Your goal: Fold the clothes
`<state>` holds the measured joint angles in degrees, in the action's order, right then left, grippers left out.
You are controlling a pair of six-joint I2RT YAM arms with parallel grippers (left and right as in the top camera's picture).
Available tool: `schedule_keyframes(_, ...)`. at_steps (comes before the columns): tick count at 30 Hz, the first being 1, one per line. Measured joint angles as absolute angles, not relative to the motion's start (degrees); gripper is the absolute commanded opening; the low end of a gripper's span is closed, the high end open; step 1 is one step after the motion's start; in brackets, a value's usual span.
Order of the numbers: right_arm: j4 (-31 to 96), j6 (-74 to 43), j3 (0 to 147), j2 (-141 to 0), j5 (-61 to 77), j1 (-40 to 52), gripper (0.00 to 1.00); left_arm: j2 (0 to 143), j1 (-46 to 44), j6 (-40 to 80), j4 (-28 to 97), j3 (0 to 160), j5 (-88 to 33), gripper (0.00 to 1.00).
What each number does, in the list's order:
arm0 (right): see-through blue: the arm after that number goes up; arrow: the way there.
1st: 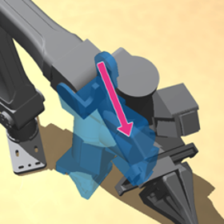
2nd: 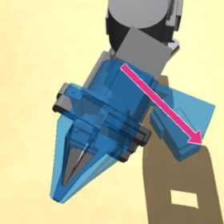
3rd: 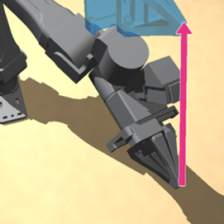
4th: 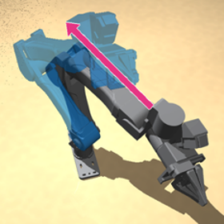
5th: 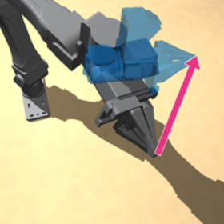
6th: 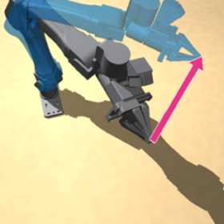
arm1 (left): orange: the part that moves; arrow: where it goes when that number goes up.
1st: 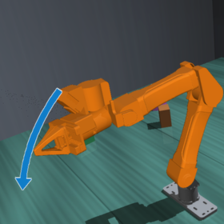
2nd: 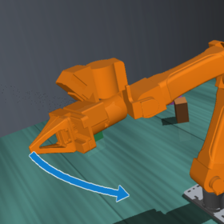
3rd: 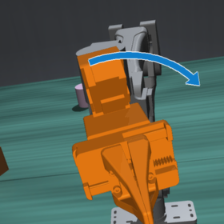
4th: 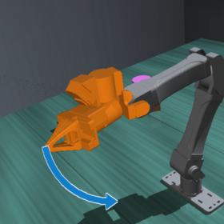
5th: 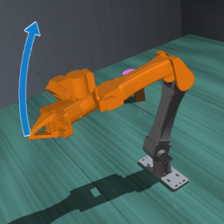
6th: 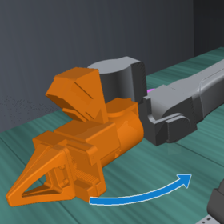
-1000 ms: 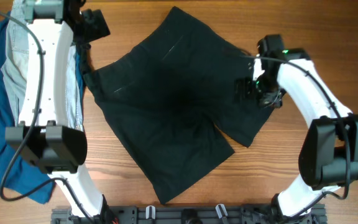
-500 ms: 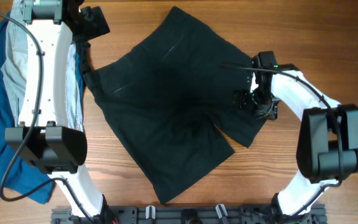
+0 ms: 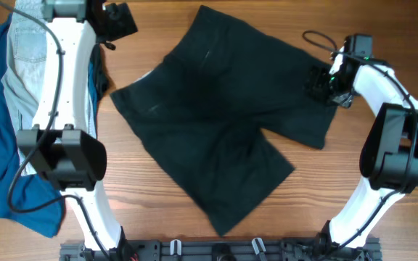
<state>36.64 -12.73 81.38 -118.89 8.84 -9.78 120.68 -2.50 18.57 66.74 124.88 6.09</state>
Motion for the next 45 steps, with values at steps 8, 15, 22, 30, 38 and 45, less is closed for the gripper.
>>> schedule_keyframes(8,33.8,-8.8,92.6,-122.8,4.5,-11.2,1.00,124.9,-4.8,18.3,63.4,124.9,5.9,1.00)
schedule_keyframes(15,62.3,-7.2,109.8,-121.3,6.1,-10.7,1.00,125.6,-4.7,10.1,65.9,124.9,5.8,1.00)
schedule_keyframes(22,80.0,-7.2,110.0,-110.1,11.2,-2.7,0.98,124.4,-2.9,9.1,73.0,124.9,5.8,1.00)
schedule_keyframes(30,67.7,-6.1,90.3,-109.5,10.7,12.9,0.93,123.0,5.7,9.3,72.0,124.9,5.7,1.00)
schedule_keyframes(38,59.3,-15.6,75.7,-109.7,9.3,17.3,0.77,123.0,8.3,9.3,72.1,124.9,5.6,1.00)
schedule_keyframes(45,57.5,-20.4,67.7,-109.7,5.6,20.1,0.76,123.0,8.2,9.3,72.1,124.9,3.5,1.00)
